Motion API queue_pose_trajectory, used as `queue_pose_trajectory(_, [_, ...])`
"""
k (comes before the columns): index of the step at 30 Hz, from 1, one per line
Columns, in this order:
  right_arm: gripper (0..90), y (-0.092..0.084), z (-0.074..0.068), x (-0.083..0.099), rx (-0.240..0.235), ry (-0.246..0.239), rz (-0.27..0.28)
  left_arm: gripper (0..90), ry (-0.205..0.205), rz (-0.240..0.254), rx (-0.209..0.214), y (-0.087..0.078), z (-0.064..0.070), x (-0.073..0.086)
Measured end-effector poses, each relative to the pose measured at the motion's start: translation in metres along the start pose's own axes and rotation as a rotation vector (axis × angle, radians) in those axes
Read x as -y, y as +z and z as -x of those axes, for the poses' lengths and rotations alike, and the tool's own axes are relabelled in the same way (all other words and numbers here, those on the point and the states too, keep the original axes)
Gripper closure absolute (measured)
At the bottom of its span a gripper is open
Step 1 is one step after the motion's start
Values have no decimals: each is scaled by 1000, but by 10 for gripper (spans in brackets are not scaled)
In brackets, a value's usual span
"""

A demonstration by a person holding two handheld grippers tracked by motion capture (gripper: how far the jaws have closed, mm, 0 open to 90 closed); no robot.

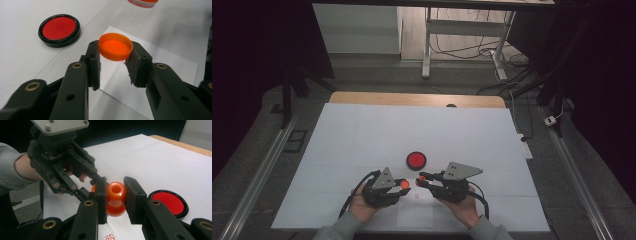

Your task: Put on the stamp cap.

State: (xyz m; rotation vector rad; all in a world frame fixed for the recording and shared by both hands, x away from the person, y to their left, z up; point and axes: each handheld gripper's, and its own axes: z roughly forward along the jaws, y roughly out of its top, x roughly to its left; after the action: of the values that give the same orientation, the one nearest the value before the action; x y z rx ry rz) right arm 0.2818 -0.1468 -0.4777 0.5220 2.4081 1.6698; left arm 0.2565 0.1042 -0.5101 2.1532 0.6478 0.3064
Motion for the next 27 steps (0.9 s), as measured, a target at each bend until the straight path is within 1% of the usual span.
queue_pose_trajectory(13, [725, 1, -1, 0, -6, -1, -2, 646, 10, -10, 12, 8, 3, -3])
queue_pose_trajectory(27, [725, 4, -6, 0, -23, -6, -2, 646, 29, -13, 26, 16, 11, -6])
